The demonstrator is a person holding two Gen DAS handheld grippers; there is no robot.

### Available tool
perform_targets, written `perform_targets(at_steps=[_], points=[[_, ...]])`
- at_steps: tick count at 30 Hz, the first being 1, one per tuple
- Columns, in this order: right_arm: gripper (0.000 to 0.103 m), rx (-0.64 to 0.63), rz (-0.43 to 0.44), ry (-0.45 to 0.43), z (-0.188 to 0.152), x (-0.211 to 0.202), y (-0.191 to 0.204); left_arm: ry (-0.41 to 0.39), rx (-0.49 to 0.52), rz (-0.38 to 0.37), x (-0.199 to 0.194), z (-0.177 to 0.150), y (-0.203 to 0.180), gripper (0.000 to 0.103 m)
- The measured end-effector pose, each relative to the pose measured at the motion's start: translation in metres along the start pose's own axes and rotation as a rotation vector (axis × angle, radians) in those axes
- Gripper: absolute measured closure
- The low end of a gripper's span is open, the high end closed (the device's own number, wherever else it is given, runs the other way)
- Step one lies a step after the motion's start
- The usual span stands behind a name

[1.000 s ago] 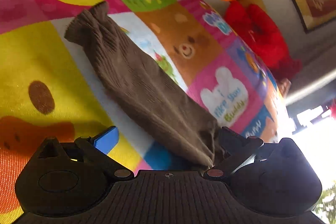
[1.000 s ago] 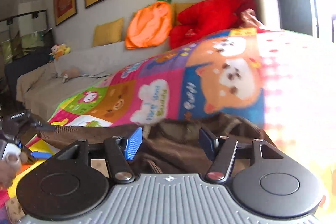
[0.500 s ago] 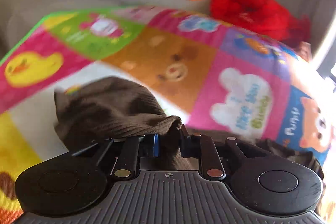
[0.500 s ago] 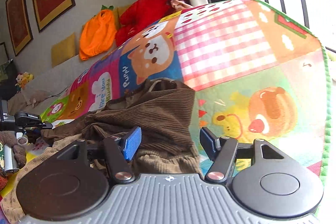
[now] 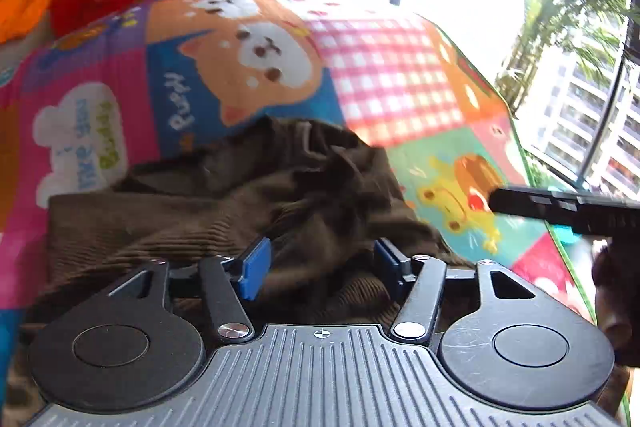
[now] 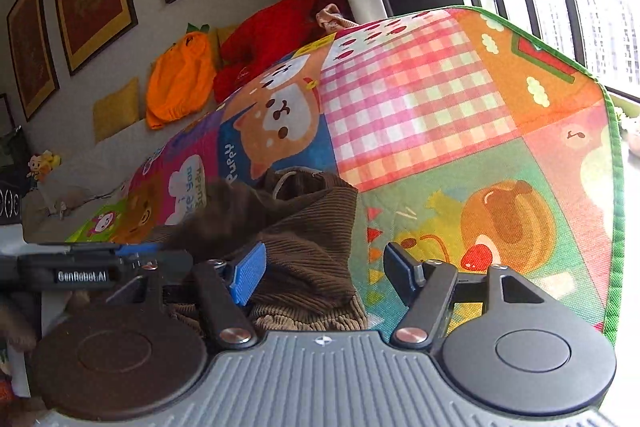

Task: Fold clothes
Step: 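Fold the held sleeves inward across the dress body and open both grippers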

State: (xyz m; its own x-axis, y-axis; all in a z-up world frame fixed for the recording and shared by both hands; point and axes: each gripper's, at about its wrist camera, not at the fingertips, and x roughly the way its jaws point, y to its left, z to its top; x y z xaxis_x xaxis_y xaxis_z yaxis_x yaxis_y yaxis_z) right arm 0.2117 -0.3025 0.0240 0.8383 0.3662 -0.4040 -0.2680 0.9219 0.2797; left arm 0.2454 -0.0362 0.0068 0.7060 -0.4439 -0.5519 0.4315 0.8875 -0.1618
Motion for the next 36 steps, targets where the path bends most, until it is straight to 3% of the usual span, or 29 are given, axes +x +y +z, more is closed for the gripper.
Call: perform_targets(at_steps=[4,7,11,16,17,18,20,23,25,27,30,31,35,36], points=[[0.035,-0.028,0.001,0.017,0.003,0.006,0.005,0.001,-0.031,-0.040,-0.023,-0.017,0.002,0.009],[0.035,-0.050,0.030,0.032,0.005,0.015,0.015,-0.033,-0.073,-0.015,-0.047,-0.021,0.015,0.006],[0.034,-0.028,0.098,0.082,0.006,0.041,0.029,-0.089,-0.135,0.085,-0.076,-0.027,0.044,0.003],[0.034,0.031,0.159,0.197,0.000,0.095,0.045,-0.066,-0.266,0.160,-0.091,-0.038,0.086,0.003],[0.040,-0.003,0.162,0.210,0.001,0.103,0.053,-0.061,-0.287,0.160,-0.093,-0.040,0.090,0.003],[0.064,-0.041,0.164,0.222,0.002,0.111,0.061,-0.059,-0.301,0.157,-0.095,-0.042,0.093,0.003],[0.085,-0.142,0.163,0.203,0.015,0.115,0.081,-0.068,-0.305,0.133,-0.100,-0.042,0.093,0.002],[0.085,-0.241,0.154,0.078,0.046,0.102,0.095,-0.083,-0.301,0.064,-0.102,-0.037,0.090,0.000],[0.085,-0.272,0.130,0.047,0.059,0.099,0.092,-0.070,-0.307,0.028,-0.098,-0.034,0.089,0.000],[0.083,-0.276,0.089,0.065,0.062,0.102,0.081,-0.039,-0.317,0.010,-0.090,-0.035,0.088,0.000],[0.068,-0.280,-0.025,0.181,0.040,0.121,0.057,0.010,-0.324,-0.001,-0.077,-0.034,0.085,0.000],[0.068,-0.289,-0.061,0.210,0.032,0.124,0.051,0.016,-0.322,-0.012,-0.076,-0.032,0.083,0.000],[0.050,-0.340,-0.128,0.194,0.018,0.110,0.038,0.005,-0.332,-0.101,-0.081,-0.021,0.080,0.000],[0.049,-0.342,-0.127,0.172,0.021,0.104,0.038,-0.001,-0.337,-0.104,-0.083,-0.018,0.082,0.000]])
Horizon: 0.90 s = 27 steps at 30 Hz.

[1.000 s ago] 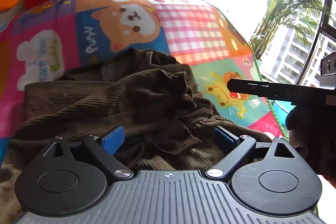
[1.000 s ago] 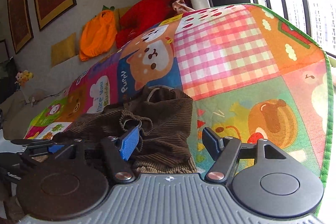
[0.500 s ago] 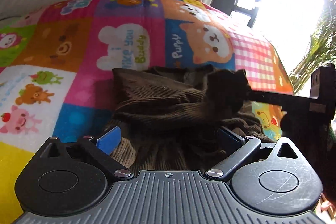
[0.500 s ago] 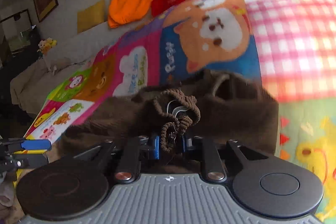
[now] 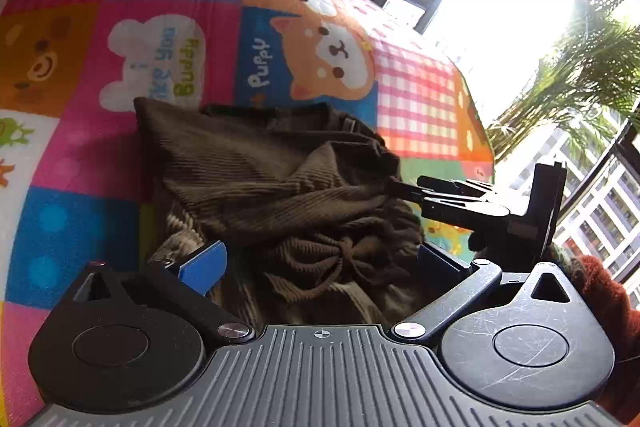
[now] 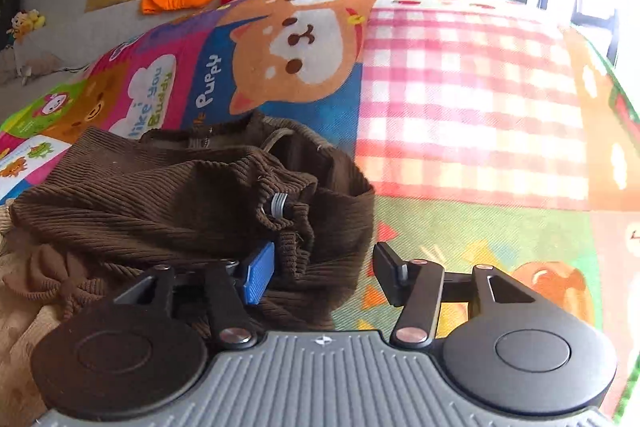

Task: Fold clothes
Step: 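Fold the held sleeves inward across the dress body and open both grippers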

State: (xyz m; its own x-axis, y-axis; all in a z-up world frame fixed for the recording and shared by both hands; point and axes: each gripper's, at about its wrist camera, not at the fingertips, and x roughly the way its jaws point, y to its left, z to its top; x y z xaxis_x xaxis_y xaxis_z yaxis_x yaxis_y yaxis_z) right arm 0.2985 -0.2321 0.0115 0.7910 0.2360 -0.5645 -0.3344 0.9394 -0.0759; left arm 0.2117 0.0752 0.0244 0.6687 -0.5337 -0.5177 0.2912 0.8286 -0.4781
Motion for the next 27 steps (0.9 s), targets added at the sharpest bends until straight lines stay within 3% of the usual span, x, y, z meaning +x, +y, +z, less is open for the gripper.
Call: perform_targets(at_steps=[2,4,7,12,14,17,22,27], points=[[0.049,0.003,-0.002,-0.044,0.005,-0.014,-0.003,-0.007,0.009,0.041,-0.005,0.002,0.001,0.000],[0.049,0.042,0.059,-0.076,0.009,-0.025,-0.006,0.002,0.038,0.116,-0.012,-0.002,0.005,0.000],[0.049,0.109,0.148,-0.065,0.005,-0.032,-0.009,0.057,0.037,0.195,-0.032,-0.020,0.020,0.000],[0.049,0.110,0.157,-0.023,-0.014,-0.029,0.000,0.148,0.022,0.291,-0.066,-0.057,0.039,0.000],[0.049,0.126,0.166,-0.011,-0.019,-0.029,0.001,0.163,0.015,0.303,-0.073,-0.067,0.039,0.001],[0.049,0.139,0.172,-0.012,-0.022,-0.033,0.001,0.173,0.019,0.275,-0.082,-0.076,0.029,0.013],[0.045,0.085,0.129,0.083,-0.035,-0.033,-0.004,0.211,0.087,0.204,-0.081,-0.089,0.000,0.010],[0.040,-0.004,0.046,0.149,-0.060,-0.047,-0.009,0.243,0.130,0.265,-0.079,-0.097,-0.005,0.010]])
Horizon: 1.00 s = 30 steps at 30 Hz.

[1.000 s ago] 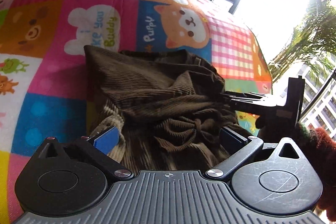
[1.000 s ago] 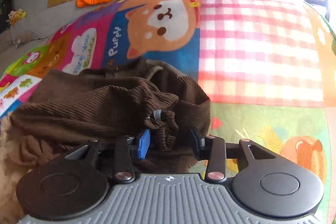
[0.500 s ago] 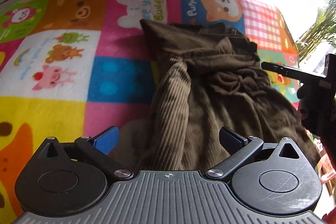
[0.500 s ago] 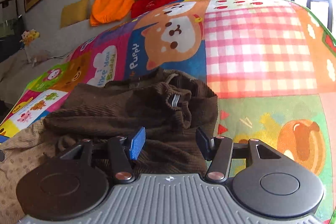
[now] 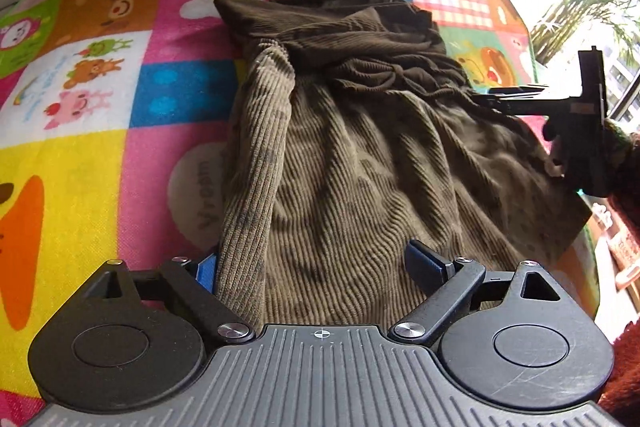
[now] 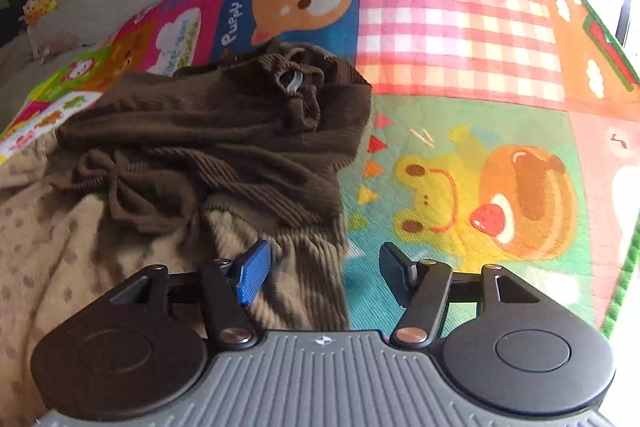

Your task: Fold clothes

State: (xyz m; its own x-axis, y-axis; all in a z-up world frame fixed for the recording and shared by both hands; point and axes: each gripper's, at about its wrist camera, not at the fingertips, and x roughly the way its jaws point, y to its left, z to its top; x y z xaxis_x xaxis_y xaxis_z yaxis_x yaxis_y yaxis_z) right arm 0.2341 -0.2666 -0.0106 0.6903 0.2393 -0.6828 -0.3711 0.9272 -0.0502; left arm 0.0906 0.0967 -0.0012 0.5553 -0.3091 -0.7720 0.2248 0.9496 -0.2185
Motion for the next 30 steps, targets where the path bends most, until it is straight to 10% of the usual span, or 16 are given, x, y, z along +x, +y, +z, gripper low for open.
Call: perform_targets(at_steps=[5,13,20,27,30], points=[[0.028,-0.039,-0.109,0.004,-0.020,-0.024,-0.014,-0.031,-0.044,0.076,-0.013,0.001,0.014,0.010],[0.028,-0.052,-0.036,-0.010,-0.029,-0.053,-0.007,-0.117,-0.025,0.111,-0.002,0.040,0.016,0.005],[0.027,-0.101,-0.152,0.012,-0.033,-0.044,-0.015,-0.051,-0.040,0.316,0.019,0.052,0.055,0.005],[0.029,-0.054,-0.014,-0.102,0.019,-0.048,-0.010,-0.205,-0.048,0.012,0.004,0.106,0.041,0.004],[0.045,-0.011,0.086,-0.180,0.059,-0.039,0.000,-0.270,-0.053,-0.168,0.025,0.138,0.019,0.003]])
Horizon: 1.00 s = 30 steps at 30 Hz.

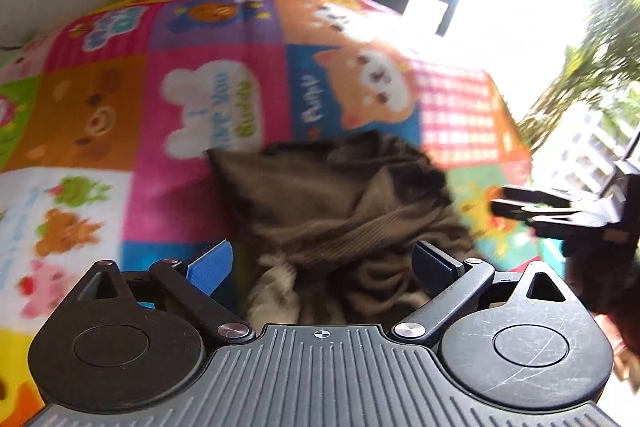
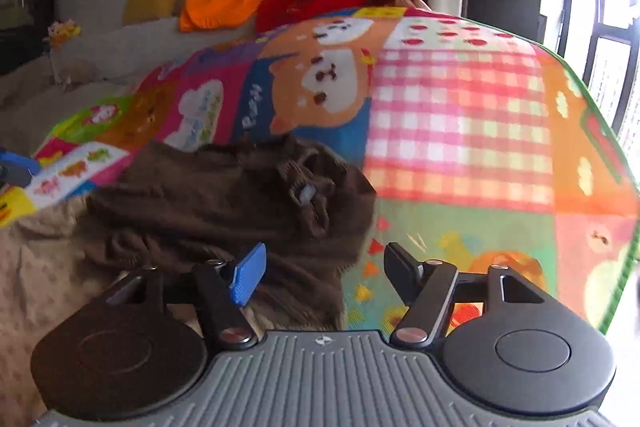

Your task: Fold clothes

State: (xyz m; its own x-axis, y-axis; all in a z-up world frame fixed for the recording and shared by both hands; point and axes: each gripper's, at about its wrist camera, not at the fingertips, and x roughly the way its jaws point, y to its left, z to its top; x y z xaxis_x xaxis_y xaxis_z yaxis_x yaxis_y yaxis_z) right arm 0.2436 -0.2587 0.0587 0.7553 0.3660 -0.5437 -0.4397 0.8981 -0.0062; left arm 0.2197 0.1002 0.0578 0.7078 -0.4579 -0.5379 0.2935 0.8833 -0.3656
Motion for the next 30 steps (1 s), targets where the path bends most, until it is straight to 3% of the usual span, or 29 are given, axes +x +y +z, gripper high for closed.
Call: perform_targets(at_steps=[3,4,6,8,9,12,15,19,23,28,29,30], points=[[0.054,0.079,0.102,-0.035,0.030,0.040,0.011,-0.036,-0.021,-0.148,0.041,0.017,-0.014,0.002],[0.054,0.105,0.133,-0.026,0.036,0.053,0.015,-0.025,-0.027,-0.153,0.056,0.020,-0.014,0.002],[0.054,0.106,0.139,0.014,0.038,0.083,0.022,0.046,-0.048,-0.097,0.088,0.018,-0.006,0.002],[0.056,0.066,0.085,0.076,0.030,0.106,0.025,0.141,-0.079,-0.008,0.114,0.013,0.009,0.002],[0.060,0.047,0.059,0.105,0.025,0.115,0.024,0.151,-0.090,0.007,0.116,0.013,0.016,0.002],[0.063,0.059,0.070,0.084,0.025,0.107,0.017,0.087,-0.133,0.000,0.099,0.025,0.033,0.002],[0.056,0.087,0.066,-0.002,0.039,0.087,0.004,0.027,-0.215,0.008,0.085,0.044,0.055,0.002],[0.054,0.115,0.024,-0.009,0.058,0.098,-0.021,0.096,-0.358,0.041,0.109,0.053,0.095,0.002],[0.054,0.122,0.019,0.023,0.064,0.123,-0.028,0.126,-0.381,0.047,0.135,0.049,0.106,0.004],[0.054,0.074,0.026,0.076,0.059,0.152,-0.018,0.089,-0.337,0.035,0.149,0.046,0.100,0.015],[0.057,0.061,0.020,0.085,0.056,0.155,-0.015,0.088,-0.324,0.031,0.151,0.047,0.099,0.021],[0.066,0.049,0.014,0.092,0.054,0.159,-0.013,0.092,-0.313,0.027,0.152,0.047,0.097,0.039]])
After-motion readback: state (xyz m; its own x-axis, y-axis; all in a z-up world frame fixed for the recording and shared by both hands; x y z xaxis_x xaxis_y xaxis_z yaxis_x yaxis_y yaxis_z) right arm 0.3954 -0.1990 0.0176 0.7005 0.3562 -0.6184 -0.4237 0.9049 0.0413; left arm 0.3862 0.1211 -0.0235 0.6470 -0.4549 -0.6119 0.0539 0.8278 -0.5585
